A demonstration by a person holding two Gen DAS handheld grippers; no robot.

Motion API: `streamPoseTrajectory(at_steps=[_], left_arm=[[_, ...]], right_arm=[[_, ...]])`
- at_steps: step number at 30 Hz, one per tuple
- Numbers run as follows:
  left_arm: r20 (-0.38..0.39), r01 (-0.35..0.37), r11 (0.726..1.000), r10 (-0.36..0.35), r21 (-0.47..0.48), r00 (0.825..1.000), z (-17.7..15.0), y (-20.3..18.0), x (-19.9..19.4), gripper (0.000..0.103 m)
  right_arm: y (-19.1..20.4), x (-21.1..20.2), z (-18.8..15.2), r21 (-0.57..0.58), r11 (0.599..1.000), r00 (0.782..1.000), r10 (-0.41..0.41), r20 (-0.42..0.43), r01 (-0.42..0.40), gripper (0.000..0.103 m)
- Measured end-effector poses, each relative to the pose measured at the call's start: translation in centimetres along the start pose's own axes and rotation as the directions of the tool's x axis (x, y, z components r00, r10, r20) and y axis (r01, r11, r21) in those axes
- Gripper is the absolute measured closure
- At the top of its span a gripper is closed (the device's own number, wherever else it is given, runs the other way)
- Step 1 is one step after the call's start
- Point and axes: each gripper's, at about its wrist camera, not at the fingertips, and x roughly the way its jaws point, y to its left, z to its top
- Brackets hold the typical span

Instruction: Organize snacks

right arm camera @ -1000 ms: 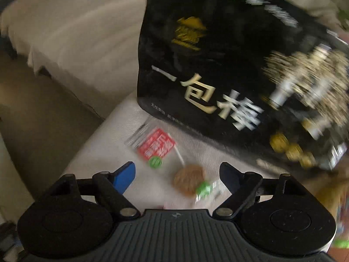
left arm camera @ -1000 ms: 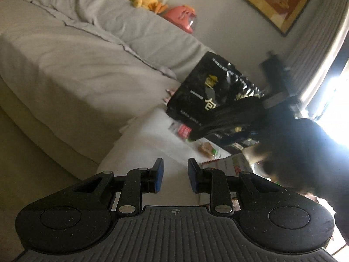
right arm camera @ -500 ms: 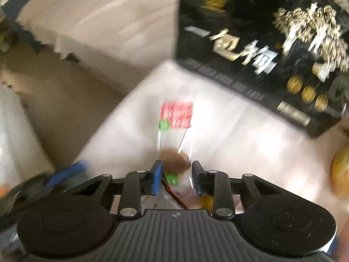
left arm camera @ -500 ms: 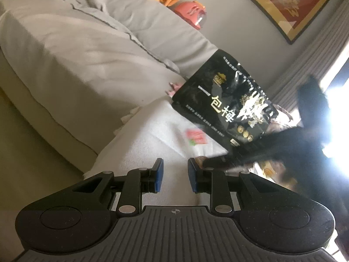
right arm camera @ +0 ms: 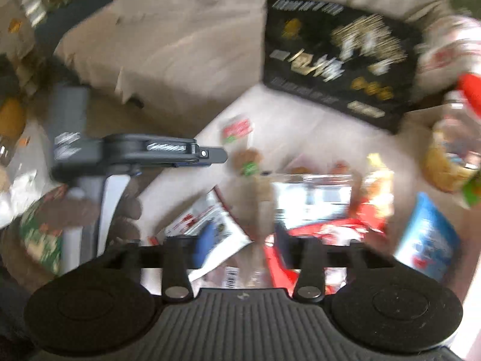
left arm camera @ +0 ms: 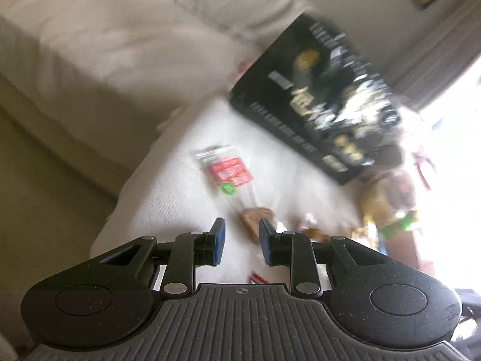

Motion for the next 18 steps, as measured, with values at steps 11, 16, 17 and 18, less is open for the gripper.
streamPoseTrajectory(at_steps=[11,16,17,18], left_arm=[[-0.062,-0.157,0.913,0.195,0.376,0.979,1.7,-8.4,7.1,0.062],[-0.044,-0.153,0.766,0.23,0.625,0.972,-0.5,-10.7,6.4,0.059],[-0.035,-0.153,0.737,0.233,0.658,0.972,-1.0,-10.8,6.1,0.061],[-0.034,-0.144,0.707,0.232,0.693,0.972,-1.5,-10.8,5.7,0.061]], right_arm=[[-3.4,-4.9,-11.3,0.045,0.968,0.948,-0.25,0.196,0.246,0.033],[-4.2,-4.9,-15.1,0.047,0.934,0.904,-0.355,0.239,0.355,0.028],[-4.4,-4.9,-15.8,0.059,0.932,0.901,-0.36,0.24,0.357,0.025],[-4.8,-4.6,-16.4,0.075,0.933,0.902,-0.36,0.237,0.352,0.025]])
